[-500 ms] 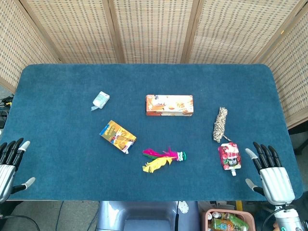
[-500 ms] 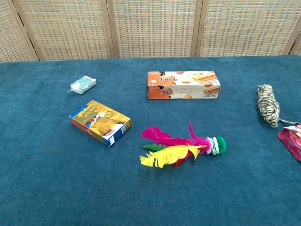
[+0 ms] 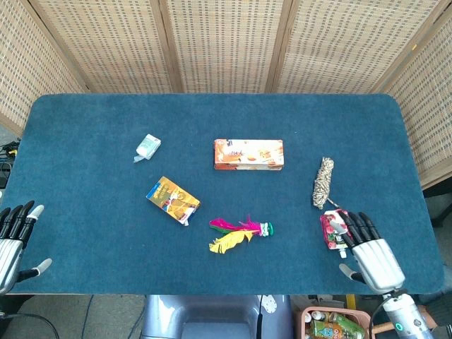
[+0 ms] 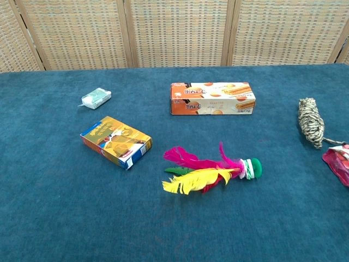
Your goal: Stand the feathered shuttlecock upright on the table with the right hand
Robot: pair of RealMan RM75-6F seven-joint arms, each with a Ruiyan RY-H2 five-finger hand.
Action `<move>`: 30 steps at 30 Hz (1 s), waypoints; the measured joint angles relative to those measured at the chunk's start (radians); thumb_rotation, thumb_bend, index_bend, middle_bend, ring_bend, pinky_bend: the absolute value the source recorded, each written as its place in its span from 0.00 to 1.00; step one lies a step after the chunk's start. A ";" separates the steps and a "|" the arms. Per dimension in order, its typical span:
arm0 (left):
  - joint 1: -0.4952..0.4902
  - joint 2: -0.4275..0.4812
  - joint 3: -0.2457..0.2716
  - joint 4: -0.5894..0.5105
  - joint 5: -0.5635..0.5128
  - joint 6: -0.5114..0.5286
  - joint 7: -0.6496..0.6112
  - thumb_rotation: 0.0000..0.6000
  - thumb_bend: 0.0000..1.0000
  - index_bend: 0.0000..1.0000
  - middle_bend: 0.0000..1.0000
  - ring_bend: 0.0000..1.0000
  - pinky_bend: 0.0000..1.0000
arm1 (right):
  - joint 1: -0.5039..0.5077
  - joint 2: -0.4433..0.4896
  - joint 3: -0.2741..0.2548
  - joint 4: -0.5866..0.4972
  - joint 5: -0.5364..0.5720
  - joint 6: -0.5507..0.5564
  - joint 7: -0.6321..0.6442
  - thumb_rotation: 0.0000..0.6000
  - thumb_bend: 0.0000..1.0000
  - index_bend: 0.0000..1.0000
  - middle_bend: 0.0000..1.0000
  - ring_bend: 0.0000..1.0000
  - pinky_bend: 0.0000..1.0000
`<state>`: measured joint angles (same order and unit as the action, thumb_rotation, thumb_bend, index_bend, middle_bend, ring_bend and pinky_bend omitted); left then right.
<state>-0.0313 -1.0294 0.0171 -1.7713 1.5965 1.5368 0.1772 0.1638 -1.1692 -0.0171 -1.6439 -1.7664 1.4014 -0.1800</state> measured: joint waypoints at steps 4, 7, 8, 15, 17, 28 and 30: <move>-0.008 -0.003 -0.007 0.000 -0.021 -0.018 0.006 1.00 0.00 0.00 0.00 0.00 0.00 | 0.109 -0.044 0.009 0.047 -0.070 -0.095 0.012 1.00 0.00 0.26 0.00 0.00 0.00; -0.015 -0.005 -0.016 -0.001 -0.049 -0.035 0.010 1.00 0.00 0.00 0.00 0.00 0.00 | 0.181 -0.103 0.017 0.087 -0.115 -0.155 0.009 1.00 0.00 0.30 0.00 0.00 0.00; -0.018 -0.006 -0.019 -0.001 -0.056 -0.041 0.012 1.00 0.00 0.00 0.00 0.00 0.00 | 0.200 -0.121 0.019 0.100 -0.129 -0.171 0.005 1.00 0.00 0.30 0.00 0.00 0.00; -0.036 -0.016 -0.031 0.000 -0.100 -0.080 0.038 1.00 0.00 0.00 0.00 0.00 0.00 | 0.320 -0.276 0.032 0.216 -0.177 -0.286 -0.012 1.00 0.00 0.36 0.00 0.00 0.00; -0.039 -0.017 -0.034 0.001 -0.109 -0.084 0.040 1.00 0.00 0.00 0.00 0.00 0.00 | 0.348 -0.321 0.037 0.257 -0.176 -0.316 -0.006 1.00 0.00 0.36 0.00 0.00 0.00; -0.045 -0.014 -0.036 -0.001 -0.124 -0.098 0.034 1.00 0.00 0.00 0.00 0.00 0.00 | 0.444 -0.519 0.066 0.419 -0.112 -0.399 0.021 1.00 0.03 0.37 0.01 0.00 0.00; -0.047 -0.012 -0.036 -0.001 -0.126 -0.101 0.029 1.00 0.00 0.00 0.00 0.00 0.00 | 0.452 -0.539 0.071 0.434 -0.103 -0.398 0.014 1.00 0.03 0.38 0.01 0.00 0.00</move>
<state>-0.0779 -1.0411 -0.0188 -1.7725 1.4706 1.4359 0.2066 0.6160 -1.7083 0.0542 -1.2099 -1.8691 1.0039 -0.1662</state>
